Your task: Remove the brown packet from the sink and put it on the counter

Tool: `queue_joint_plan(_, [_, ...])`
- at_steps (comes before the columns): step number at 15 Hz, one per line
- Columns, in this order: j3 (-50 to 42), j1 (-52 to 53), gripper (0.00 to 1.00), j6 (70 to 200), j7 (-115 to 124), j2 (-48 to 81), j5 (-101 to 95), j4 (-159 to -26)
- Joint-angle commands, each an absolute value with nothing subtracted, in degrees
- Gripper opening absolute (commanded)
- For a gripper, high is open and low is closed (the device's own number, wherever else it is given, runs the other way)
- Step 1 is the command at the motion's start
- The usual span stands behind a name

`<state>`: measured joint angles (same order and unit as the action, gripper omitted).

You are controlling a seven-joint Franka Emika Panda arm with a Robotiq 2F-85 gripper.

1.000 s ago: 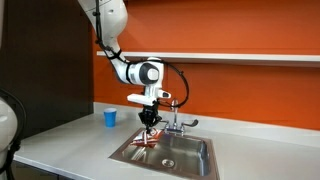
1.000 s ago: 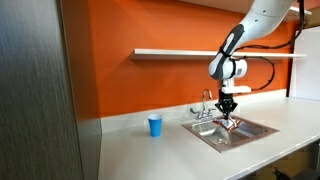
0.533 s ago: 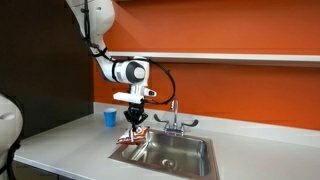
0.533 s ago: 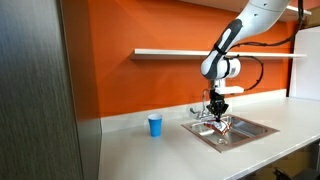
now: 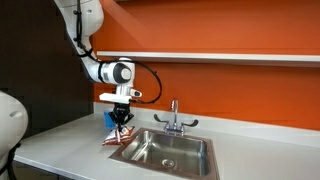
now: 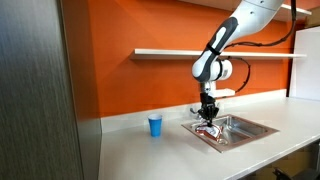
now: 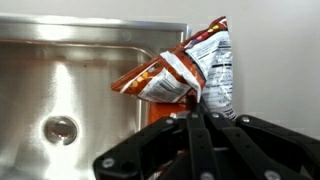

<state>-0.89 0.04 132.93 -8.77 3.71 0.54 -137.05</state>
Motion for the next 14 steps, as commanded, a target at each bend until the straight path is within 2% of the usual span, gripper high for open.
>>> queue_joint_plan(1, [1.0,1.1,0.00,132.2,-11.1,2.9,0.7,-138.1])
queue_joint_plan(14, [4.6,3.7,0.00,132.0,-14.6,9.3,0.9,-135.6])
